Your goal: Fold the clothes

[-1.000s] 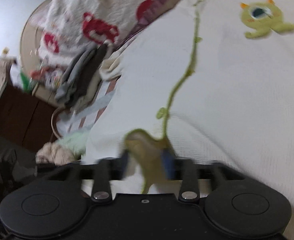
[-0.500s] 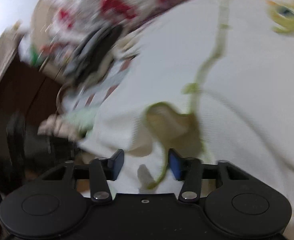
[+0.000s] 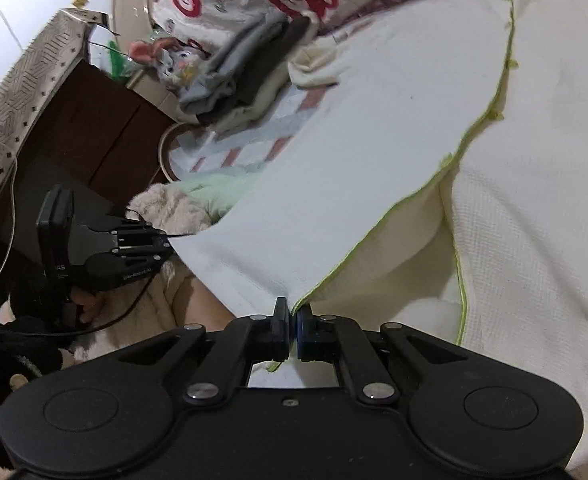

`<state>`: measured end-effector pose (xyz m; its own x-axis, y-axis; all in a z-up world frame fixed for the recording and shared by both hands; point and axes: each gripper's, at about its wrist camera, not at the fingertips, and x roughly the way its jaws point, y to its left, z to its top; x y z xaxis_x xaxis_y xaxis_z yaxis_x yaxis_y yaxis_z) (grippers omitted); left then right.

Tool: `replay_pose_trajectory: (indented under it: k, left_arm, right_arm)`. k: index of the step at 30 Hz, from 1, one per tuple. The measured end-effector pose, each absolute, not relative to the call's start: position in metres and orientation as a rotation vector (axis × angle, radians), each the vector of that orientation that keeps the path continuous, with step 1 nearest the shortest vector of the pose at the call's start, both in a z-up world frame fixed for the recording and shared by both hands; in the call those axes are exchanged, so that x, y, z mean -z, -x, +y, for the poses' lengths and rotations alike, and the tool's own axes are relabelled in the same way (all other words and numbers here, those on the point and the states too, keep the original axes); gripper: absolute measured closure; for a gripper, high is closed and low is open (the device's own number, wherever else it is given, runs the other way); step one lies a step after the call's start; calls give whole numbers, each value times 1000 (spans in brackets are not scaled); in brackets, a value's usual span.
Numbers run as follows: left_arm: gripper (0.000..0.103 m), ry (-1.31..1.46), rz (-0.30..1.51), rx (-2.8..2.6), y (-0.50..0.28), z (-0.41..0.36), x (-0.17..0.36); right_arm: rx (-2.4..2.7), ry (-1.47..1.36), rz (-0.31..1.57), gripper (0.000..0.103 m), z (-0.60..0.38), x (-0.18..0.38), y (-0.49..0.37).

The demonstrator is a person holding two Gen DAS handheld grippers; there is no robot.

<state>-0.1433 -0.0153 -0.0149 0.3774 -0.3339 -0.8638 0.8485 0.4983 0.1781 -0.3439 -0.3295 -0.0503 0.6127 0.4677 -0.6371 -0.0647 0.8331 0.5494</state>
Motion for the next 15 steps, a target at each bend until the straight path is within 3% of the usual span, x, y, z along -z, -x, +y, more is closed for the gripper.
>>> replay_pose_trajectory:
  k: [6, 9, 11, 13, 15]
  left_arm:
    - [100, -711, 918, 906, 143, -19, 6]
    - [94, -715, 949, 952, 141, -21, 1]
    - [74, -695, 966, 996, 141, -23, -6]
    - [64, -610, 967, 1084, 143, -30, -21]
    - [60, -596, 969, 1148, 152, -51, -14]
  right_arm:
    - [-269, -400, 934, 93, -331, 50, 359]
    - [-242, -343, 968, 93, -331, 49, 367]
    - [-212, -300, 991, 93, -332, 48, 372]
    - [-187, -249, 1015, 93, -332, 47, 376]
    - [-194, -196, 1039, 91, -332, 47, 375]
